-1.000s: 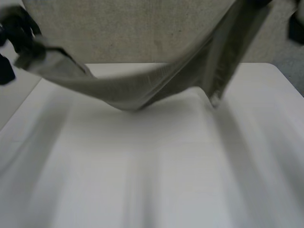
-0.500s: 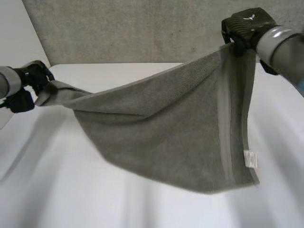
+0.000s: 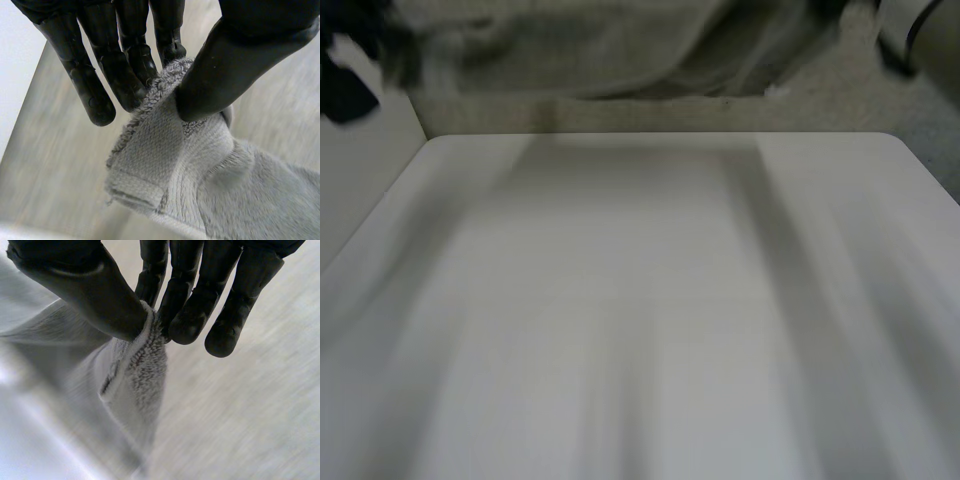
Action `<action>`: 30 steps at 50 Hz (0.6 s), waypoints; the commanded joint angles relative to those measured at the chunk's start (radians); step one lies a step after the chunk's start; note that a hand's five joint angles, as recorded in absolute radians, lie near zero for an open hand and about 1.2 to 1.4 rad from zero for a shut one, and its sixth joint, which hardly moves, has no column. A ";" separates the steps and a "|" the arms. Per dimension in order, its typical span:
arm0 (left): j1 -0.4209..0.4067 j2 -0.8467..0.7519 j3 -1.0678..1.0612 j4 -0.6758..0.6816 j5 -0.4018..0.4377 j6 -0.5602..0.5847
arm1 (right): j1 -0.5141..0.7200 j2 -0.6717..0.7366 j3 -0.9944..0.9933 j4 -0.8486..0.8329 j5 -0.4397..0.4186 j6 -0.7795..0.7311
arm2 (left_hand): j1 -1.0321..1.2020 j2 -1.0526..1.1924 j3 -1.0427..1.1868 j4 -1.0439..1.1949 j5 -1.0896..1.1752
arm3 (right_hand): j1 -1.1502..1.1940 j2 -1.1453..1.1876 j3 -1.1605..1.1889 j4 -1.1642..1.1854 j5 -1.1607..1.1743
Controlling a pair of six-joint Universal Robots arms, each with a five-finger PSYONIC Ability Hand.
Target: Fold the towel.
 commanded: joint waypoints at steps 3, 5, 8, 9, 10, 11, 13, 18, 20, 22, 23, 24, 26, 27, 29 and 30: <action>0.064 -0.080 -0.375 0.036 -0.001 0.125 | -0.039 -0.038 0.490 0.042 -0.075 -0.181 | 0.129 0.069 0.060 0.033 0.098 | 0.065 0.075 0.055 0.055 0.059; 0.076 -0.099 -0.428 0.053 -0.001 0.155 | -0.052 -0.048 0.571 0.015 -0.084 -0.209 | 0.129 0.069 0.060 0.033 0.098 | 0.065 0.075 0.055 0.055 0.059; 0.088 -0.128 -0.519 0.085 0.000 0.205 | -0.076 -0.071 0.713 -0.033 -0.090 -0.261 | 0.129 0.069 0.060 0.033 0.098 | 0.065 0.075 0.055 0.055 0.059; 0.091 -0.134 -0.558 0.098 0.000 0.225 | -0.087 -0.089 0.779 -0.052 -0.092 -0.287 | 0.129 0.069 0.060 0.033 0.098 | 0.065 0.075 0.055 0.055 0.059; 0.095 -0.134 -0.594 0.108 0.000 0.240 | -0.087 -0.089 0.779 -0.052 -0.092 -0.287 | 0.129 0.069 0.060 0.033 0.098 | 0.065 0.075 0.055 0.055 0.059; 0.095 -0.134 -0.594 0.108 0.000 0.240 | -0.099 -0.115 0.841 -0.067 -0.090 -0.309 | 0.129 0.069 0.060 0.033 0.098 | 0.065 0.075 0.055 0.055 0.059; 0.099 -0.134 -0.625 0.111 0.000 0.251 | -0.110 -0.147 0.902 -0.084 -0.090 -0.329 | 0.129 0.069 0.060 0.033 0.098 | 0.065 0.075 0.055 0.055 0.059; 0.133 -0.082 -0.727 0.103 0.017 0.260 | -0.142 -0.249 1.057 -0.132 -0.095 -0.373 | 0.129 0.069 0.060 0.033 0.098 | 0.065 0.075 0.055 0.055 0.059; 0.142 -0.053 -0.755 0.102 0.037 0.260 | -0.164 -0.337 1.141 -0.143 -0.116 -0.386 | 0.129 0.069 0.060 0.033 0.098 | 0.065 0.075 0.055 0.055 0.059; 0.150 -0.022 -0.789 0.102 0.064 0.260 | -0.181 -0.391 1.176 -0.141 -0.145 -0.386 | 0.129 0.069 0.060 0.033 0.098 | 0.065 0.075 0.055 0.055 0.059; 0.156 0.013 -0.827 0.102 0.092 0.260 | -0.181 -0.391 1.177 -0.141 -0.145 -0.386 | 0.129 0.069 0.060 0.033 0.098 | 0.065 0.075 0.055 0.055 0.059; 0.156 0.013 -0.827 0.102 0.092 0.260 | -0.205 -0.440 1.213 -0.141 -0.179 -0.386 | 0.129 0.069 0.060 0.033 0.098 | 0.065 0.075 0.055 0.055 0.059; 0.167 0.091 -0.911 0.108 0.139 0.262 | -0.238 -0.483 1.252 -0.141 -0.213 -0.389 | 0.129 0.069 0.060 0.033 0.098 | 0.065 0.075 0.055 0.055 0.059; 0.167 0.091 -0.911 0.108 0.140 0.262 | -0.269 -0.517 1.288 -0.140 -0.246 -0.393 | 0.129 0.069 0.060 0.033 0.098 | 0.065 0.075 0.055 0.055 0.059; 0.170 0.148 -0.992 0.126 0.158 0.262 | -0.294 -0.543 1.322 -0.138 -0.274 -0.407 | 0.129 0.069 0.060 0.033 0.098 | 0.065 0.075 0.055 0.055 0.059; 0.170 0.148 -0.993 0.126 0.158 0.262 | -0.312 -0.563 1.353 -0.132 -0.294 -0.431 | 0.129 0.069 0.060 0.033 0.098 | 0.065 0.075 0.055 0.055 0.059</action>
